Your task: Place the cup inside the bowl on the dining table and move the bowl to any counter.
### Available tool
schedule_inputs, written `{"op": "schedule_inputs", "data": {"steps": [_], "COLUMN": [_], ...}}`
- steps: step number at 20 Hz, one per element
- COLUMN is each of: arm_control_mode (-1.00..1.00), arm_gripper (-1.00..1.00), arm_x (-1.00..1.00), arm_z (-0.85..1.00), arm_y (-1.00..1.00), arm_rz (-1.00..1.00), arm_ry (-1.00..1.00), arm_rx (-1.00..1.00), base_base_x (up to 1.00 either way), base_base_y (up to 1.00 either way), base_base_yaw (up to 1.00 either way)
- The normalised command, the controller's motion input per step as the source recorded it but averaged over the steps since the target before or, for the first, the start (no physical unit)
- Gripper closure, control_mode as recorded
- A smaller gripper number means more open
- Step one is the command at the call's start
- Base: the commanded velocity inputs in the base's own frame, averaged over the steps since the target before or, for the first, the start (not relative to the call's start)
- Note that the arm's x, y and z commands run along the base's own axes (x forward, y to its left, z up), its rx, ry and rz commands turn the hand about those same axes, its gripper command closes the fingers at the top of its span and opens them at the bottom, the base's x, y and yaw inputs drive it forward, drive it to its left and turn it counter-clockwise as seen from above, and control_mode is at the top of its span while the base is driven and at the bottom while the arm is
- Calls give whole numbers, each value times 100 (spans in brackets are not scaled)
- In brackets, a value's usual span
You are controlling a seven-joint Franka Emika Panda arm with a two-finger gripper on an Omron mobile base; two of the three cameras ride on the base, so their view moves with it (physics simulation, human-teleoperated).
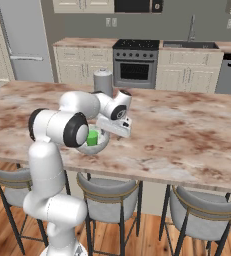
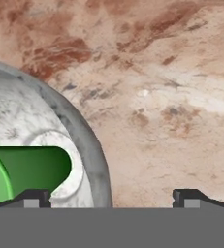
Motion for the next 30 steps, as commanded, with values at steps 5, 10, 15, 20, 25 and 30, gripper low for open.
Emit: {"op": "schedule_inputs", "data": {"steps": [5, 10, 15, 20, 25, 30], "arm_control_mode": [-100, -100, -100, -100, -100, -100], "arm_gripper": [-100, -100, -100, -100, -100, -100], "arm_x": [0, 0, 0, 0, 0, 0], "arm_z": [-7, -11, -14, -10, -2, 0], "arm_y": [0, 0, 0, 0, 1, 0], "arm_rz": [0, 0, 0, 0, 0, 0], "arm_ry": [3, 2, 2, 3, 5, 0], "arm_rx": [0, 0, 0, 0, 0, 0], "base_base_x": [0, 0, 0, 0, 0, 0], "base_base_y": [0, 0, 0, 0, 0, 0], "base_base_yaw": [0, 0, 0, 0, 0, 0]}}
